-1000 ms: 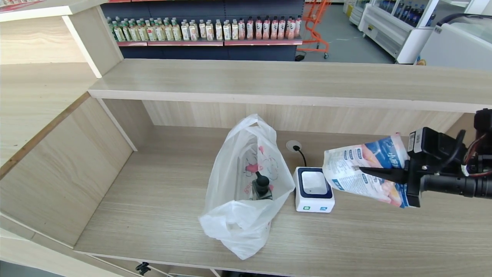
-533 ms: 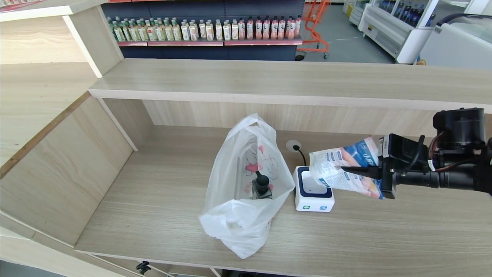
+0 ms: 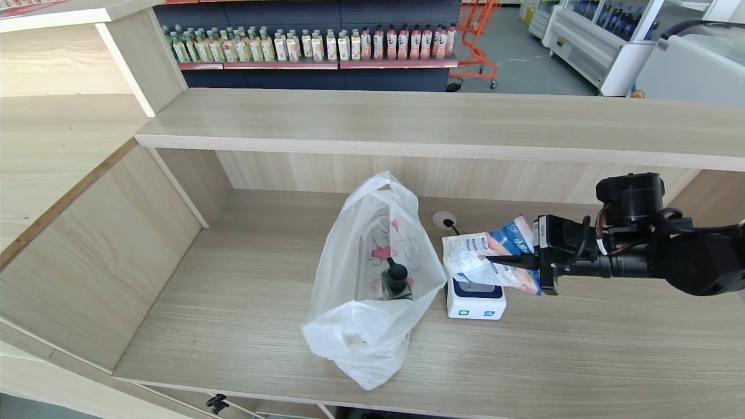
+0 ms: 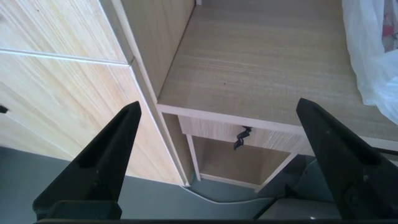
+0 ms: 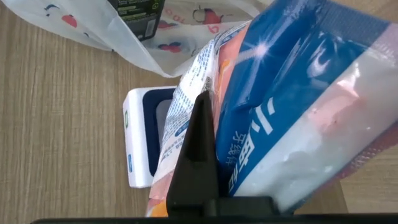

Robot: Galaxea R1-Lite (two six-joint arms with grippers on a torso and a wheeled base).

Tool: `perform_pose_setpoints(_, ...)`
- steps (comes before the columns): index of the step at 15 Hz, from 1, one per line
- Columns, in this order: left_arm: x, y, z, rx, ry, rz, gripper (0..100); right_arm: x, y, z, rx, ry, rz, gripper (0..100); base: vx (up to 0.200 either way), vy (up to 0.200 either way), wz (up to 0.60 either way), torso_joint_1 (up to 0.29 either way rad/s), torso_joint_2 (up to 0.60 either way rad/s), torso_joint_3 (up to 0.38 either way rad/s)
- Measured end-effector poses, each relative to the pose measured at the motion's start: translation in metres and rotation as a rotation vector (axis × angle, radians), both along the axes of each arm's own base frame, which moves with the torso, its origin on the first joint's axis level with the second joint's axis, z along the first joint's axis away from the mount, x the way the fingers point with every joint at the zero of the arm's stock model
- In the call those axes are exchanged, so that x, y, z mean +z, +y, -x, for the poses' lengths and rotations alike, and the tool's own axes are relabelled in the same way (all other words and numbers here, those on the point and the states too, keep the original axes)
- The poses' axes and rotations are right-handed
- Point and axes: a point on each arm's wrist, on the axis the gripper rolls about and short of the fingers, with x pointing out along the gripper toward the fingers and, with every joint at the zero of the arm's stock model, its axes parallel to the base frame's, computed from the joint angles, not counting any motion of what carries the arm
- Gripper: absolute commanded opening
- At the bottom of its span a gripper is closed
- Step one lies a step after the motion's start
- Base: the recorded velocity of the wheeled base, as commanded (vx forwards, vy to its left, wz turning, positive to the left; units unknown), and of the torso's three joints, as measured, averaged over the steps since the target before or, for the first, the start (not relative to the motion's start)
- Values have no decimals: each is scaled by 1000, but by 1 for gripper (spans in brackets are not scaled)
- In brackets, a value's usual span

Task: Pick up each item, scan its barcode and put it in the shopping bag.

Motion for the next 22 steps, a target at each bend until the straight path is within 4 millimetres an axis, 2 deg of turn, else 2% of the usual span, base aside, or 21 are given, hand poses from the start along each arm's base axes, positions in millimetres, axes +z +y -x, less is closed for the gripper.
perform_pose_setpoints(4,0,0,0,0,0,0,100,1,6,-11,2,6,-15,0,0,0,0,0,0,0)
perform_pose_setpoints(8,0,0,0,0,0,0,100,12,16,-8,-8,58,-72,0,0,0,0,0,0,0)
perform_pose_setpoints(11,0,0,0,0,0,0,100,34,29,4,-118,308,-271,0,0,0,0,0,0,0)
perform_pose_setpoints(13,0,0,0,0,0,0,100,52,44,11,-271,488,-431,0,0,0,0,0,0,0)
perform_pose_setpoints(15,0,0,0,0,0,0,100,61,60,11,-331,525,-490,0,0,0,0,0,0,0)
perform_pose_setpoints(18,0,0,0,0,0,0,100,46,77,0,-329,566,-477,0,0,0,0,0,0,0)
perform_pose_setpoints(22,0,0,0,0,0,0,100,23,92,-20,-297,532,-492,0,0,0,0,0,0,0)
